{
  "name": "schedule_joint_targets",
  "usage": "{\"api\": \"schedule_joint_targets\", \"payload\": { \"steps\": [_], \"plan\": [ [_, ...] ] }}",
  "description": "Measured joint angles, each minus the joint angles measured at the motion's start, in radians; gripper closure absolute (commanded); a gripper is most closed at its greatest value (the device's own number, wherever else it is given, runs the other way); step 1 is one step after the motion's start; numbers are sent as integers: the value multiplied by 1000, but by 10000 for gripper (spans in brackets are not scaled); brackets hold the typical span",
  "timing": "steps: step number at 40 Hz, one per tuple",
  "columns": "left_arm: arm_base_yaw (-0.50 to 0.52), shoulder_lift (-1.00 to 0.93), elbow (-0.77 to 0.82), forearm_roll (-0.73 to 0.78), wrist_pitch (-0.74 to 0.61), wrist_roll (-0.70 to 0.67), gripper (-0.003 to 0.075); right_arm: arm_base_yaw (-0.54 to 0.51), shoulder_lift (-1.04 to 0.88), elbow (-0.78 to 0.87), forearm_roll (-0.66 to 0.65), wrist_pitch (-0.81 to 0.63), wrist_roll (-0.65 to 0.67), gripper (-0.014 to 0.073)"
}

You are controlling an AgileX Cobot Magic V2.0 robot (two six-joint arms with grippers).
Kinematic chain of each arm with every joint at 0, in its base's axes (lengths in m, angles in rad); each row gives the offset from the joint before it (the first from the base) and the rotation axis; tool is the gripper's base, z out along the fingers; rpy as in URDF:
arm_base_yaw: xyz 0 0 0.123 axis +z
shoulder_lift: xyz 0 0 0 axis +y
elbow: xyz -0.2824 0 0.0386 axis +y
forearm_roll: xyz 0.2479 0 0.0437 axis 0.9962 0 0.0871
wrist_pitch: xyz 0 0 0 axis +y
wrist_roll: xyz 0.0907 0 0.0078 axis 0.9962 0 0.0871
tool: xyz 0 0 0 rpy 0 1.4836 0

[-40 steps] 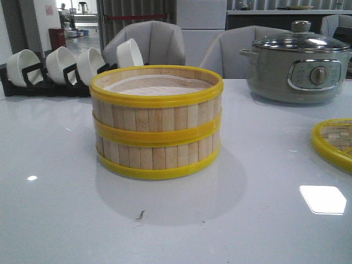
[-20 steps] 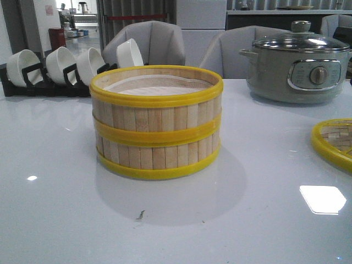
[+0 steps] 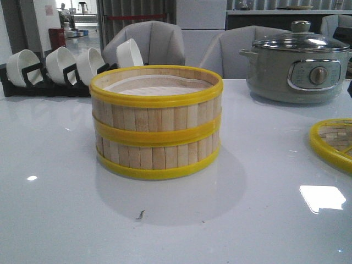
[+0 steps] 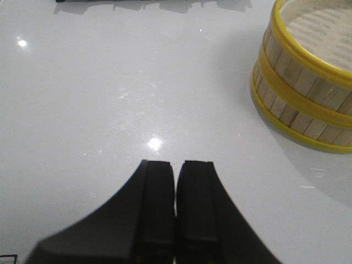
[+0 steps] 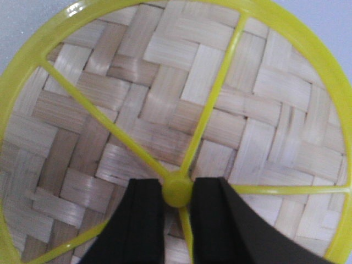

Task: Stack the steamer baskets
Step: 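Grasp the lid's central yellow hub with the right gripper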

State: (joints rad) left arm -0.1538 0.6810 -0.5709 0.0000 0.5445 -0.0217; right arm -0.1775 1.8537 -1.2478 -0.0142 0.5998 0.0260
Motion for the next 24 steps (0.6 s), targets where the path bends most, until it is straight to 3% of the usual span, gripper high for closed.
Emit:
{"api": "schedule_joint_targets", "payload": {
  "steps": [6, 24],
  "plan": [
    [0, 0, 0, 0, 0, 0, 637, 0, 0, 0, 0, 0, 0, 545],
    [0, 0, 0, 0, 0, 0, 637, 0, 0, 0, 0, 0, 0, 559]
  ]
}}
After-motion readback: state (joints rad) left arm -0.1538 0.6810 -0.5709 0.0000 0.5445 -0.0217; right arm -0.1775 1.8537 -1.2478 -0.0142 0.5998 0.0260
